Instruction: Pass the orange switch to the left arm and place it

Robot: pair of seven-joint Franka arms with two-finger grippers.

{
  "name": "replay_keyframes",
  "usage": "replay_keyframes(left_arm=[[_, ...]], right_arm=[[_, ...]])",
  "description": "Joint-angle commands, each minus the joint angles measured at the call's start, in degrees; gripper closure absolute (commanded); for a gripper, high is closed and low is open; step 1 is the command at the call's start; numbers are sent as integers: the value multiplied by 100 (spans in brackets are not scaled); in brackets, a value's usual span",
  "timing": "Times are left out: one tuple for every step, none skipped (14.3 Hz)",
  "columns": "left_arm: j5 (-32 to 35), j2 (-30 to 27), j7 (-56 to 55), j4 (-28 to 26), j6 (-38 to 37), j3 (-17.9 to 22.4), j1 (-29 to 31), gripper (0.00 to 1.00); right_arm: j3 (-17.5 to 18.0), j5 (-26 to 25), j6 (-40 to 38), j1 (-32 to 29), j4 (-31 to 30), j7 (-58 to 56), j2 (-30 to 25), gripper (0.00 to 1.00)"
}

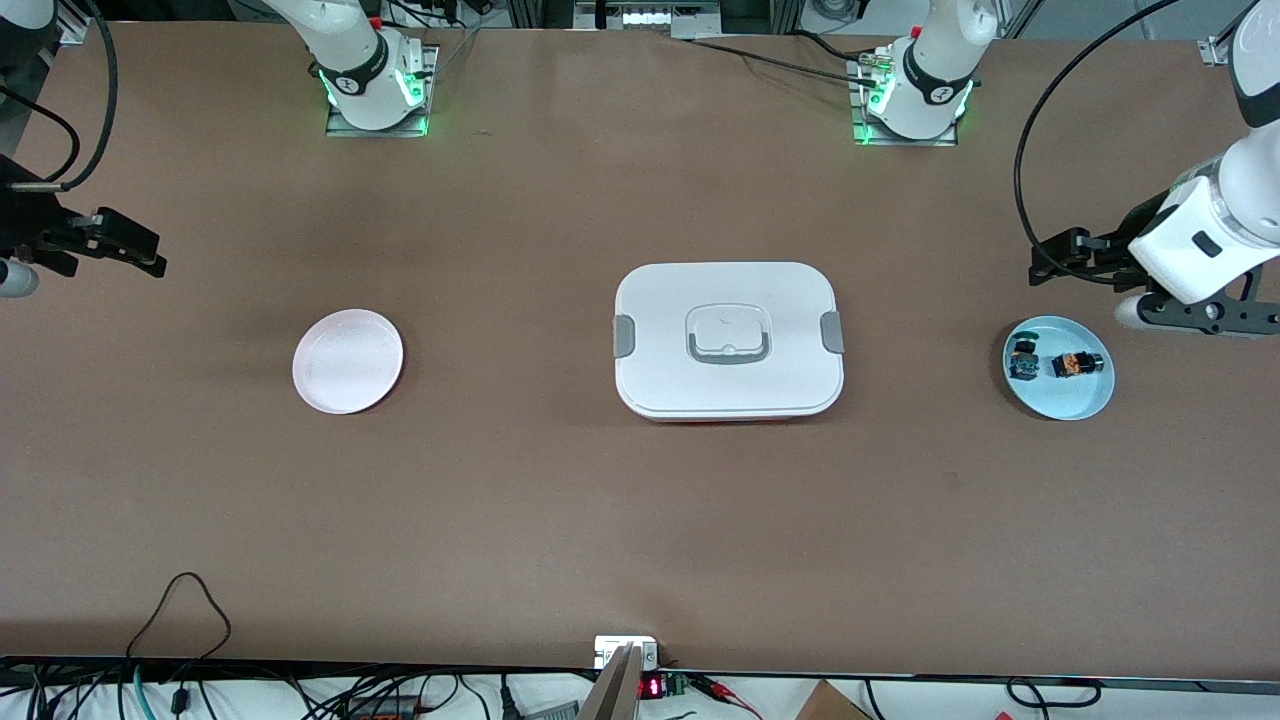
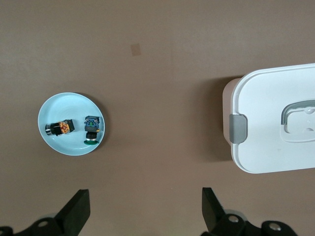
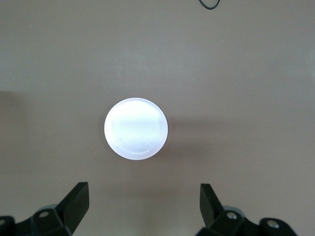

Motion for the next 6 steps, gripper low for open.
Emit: replay_keyframes(left_arm=[[436,-804,193,-1151,1002,-411,306,0],[378,-809,203,-1159,1011,-416,310,0],[377,-809,212,-1160,1011,-416,319,0],[386,-800,220,-1160,1002,-407,310,0],[386,-800,220,-1160,993,-416,319,0],[386,-800,203,-1160,967,-416,301,0]], right_arm=[[23,15,20,10,20,133,-21,0],[23,15,11,10,20,134,-21,0],[23,15,11,10,20,134,-21,0],[23,15,11,10,20,125,-21,0],[23,15,2,10,20,134,-21,0],[23,15,2,10,20,134,-21,0]])
